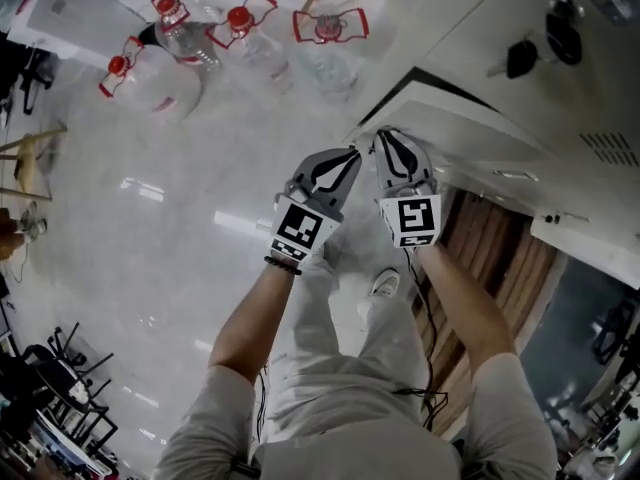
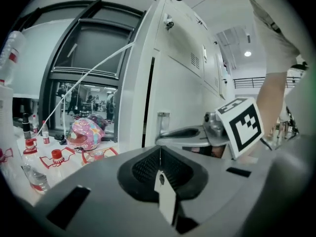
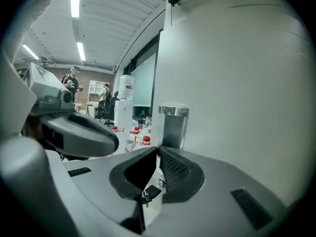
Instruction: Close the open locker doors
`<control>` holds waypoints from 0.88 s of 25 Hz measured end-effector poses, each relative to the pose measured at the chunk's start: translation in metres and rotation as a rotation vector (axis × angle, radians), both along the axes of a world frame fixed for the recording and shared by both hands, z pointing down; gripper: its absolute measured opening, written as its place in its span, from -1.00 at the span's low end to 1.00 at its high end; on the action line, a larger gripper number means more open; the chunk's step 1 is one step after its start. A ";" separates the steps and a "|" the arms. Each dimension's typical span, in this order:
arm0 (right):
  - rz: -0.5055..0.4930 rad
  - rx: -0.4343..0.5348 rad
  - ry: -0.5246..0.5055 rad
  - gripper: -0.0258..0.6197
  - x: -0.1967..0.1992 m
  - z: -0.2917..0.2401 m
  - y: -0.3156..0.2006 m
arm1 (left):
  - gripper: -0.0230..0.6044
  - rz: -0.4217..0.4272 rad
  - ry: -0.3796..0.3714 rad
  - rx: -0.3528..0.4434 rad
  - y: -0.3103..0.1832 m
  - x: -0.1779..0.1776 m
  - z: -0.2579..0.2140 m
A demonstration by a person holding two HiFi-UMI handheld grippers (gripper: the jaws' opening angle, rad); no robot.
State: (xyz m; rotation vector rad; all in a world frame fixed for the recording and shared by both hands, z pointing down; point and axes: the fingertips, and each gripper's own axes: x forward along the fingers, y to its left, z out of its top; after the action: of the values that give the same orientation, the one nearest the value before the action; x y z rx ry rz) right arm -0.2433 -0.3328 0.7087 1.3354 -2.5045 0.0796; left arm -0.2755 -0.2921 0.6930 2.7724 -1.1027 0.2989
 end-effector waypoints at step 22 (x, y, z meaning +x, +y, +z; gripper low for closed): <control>0.087 0.043 -0.022 -0.89 0.016 -0.005 -0.025 | -0.91 -0.183 -0.128 -0.006 -0.079 0.031 0.051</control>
State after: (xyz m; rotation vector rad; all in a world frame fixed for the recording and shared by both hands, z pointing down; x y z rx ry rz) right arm -0.2269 -0.3573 0.7036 1.4688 -2.4787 0.0603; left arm -0.2445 -0.3712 0.7442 2.6542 -1.3720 0.4614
